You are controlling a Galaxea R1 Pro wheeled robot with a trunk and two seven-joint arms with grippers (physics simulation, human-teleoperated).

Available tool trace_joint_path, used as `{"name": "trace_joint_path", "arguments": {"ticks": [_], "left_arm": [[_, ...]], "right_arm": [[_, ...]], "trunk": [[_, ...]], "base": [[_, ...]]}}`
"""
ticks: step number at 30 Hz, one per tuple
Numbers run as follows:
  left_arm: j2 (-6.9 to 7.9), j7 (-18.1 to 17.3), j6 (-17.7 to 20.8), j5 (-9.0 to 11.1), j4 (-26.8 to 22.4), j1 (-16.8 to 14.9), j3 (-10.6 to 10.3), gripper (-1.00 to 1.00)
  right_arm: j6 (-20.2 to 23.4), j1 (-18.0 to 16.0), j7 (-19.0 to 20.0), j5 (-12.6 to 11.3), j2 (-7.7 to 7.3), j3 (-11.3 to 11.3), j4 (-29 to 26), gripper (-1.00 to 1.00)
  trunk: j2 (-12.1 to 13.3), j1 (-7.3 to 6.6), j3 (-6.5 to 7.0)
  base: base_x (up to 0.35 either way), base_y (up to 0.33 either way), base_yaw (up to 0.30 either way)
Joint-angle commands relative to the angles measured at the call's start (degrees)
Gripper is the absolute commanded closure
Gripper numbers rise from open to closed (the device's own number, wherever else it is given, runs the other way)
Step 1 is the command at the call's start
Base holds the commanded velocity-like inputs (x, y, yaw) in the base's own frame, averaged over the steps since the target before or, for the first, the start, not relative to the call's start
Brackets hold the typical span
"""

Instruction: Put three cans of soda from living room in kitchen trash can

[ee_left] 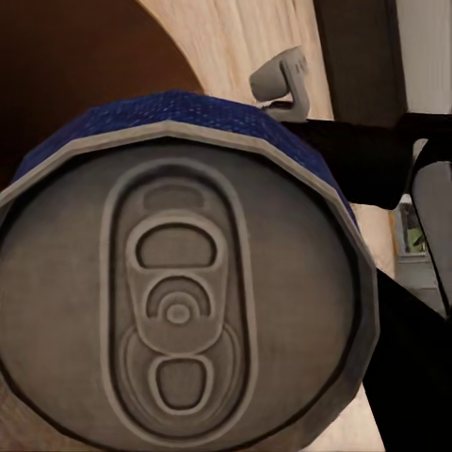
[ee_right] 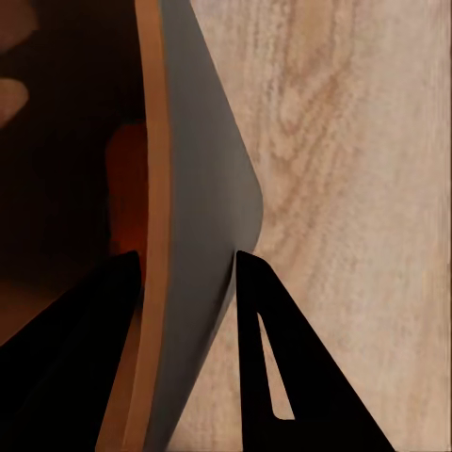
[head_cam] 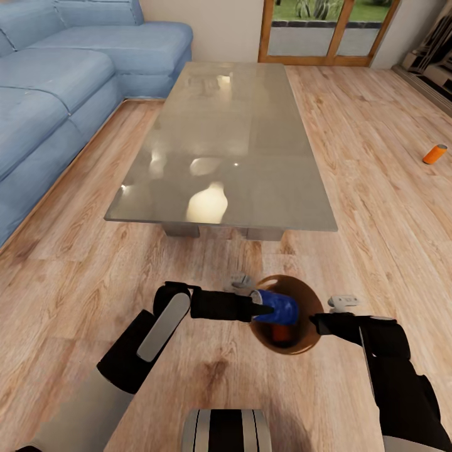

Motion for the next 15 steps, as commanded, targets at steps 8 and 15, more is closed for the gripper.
{"name": "trace_joint_path", "arguments": {"ticks": [8,15], "left_arm": [[-0.68,2.7,0.0,0.0,0.1,0.0,-0.5,1.00],[-1.66,10.2,0.0,0.1,0.0,0.0,-0.5,1.00]], "right_arm": [[0.2,0.0,0.1,-0.7,-0.10,0.0,0.0,1.00],[0.2,0.0,0.1,-0.7,-0.14,0.0,0.0,1.00]], "trunk": [[0.0,-0.01,0.00],[0.0,-0.01,0.00]], "base": [[0.000,0.000,0.000],[0.000,0.000,0.000]]}}
